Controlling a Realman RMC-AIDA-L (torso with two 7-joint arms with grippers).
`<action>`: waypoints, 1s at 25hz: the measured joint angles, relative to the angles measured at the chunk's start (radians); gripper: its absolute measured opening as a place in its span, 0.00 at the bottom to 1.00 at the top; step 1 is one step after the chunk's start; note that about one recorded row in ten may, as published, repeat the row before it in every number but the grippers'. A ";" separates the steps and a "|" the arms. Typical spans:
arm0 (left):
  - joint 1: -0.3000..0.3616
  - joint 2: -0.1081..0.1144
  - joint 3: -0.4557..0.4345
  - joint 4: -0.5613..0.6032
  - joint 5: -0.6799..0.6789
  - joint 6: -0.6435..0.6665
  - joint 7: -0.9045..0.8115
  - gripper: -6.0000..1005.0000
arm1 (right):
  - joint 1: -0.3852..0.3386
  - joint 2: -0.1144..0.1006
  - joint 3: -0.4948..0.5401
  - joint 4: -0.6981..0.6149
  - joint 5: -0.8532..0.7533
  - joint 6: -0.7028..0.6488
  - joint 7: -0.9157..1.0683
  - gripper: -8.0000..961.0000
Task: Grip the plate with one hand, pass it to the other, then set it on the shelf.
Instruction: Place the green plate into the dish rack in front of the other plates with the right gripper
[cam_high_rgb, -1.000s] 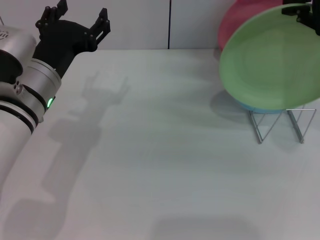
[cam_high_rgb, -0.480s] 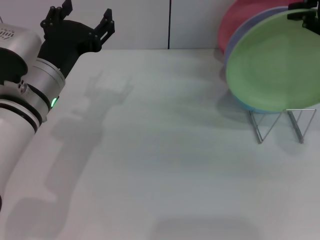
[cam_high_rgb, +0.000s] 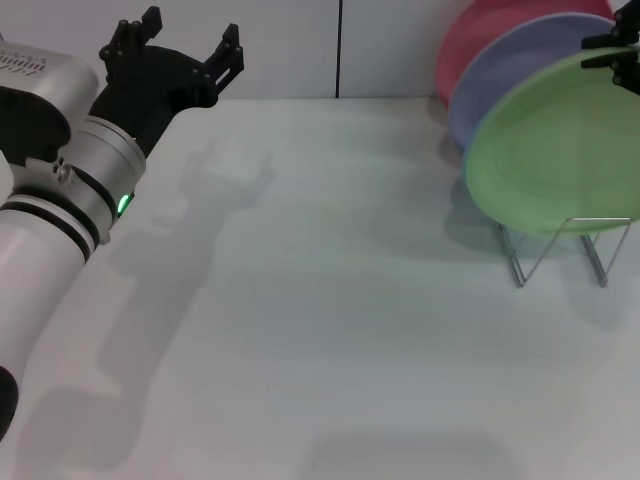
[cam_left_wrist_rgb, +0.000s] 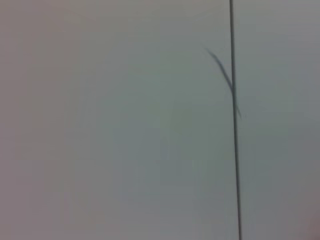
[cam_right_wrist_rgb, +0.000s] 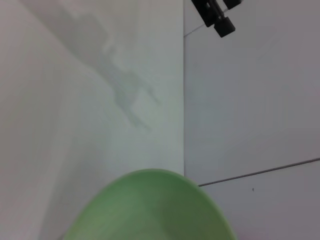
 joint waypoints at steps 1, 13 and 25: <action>-0.003 0.000 0.002 0.004 0.000 0.000 -0.002 0.86 | 0.000 0.000 0.000 0.000 0.000 0.000 0.000 0.07; -0.035 0.000 0.009 0.032 0.000 -0.001 -0.016 0.86 | -0.038 0.003 0.002 0.032 -0.004 0.040 -0.066 0.07; -0.055 0.000 0.009 0.049 0.000 -0.008 -0.026 0.86 | -0.122 0.009 -0.060 0.084 -0.013 0.124 -0.082 0.08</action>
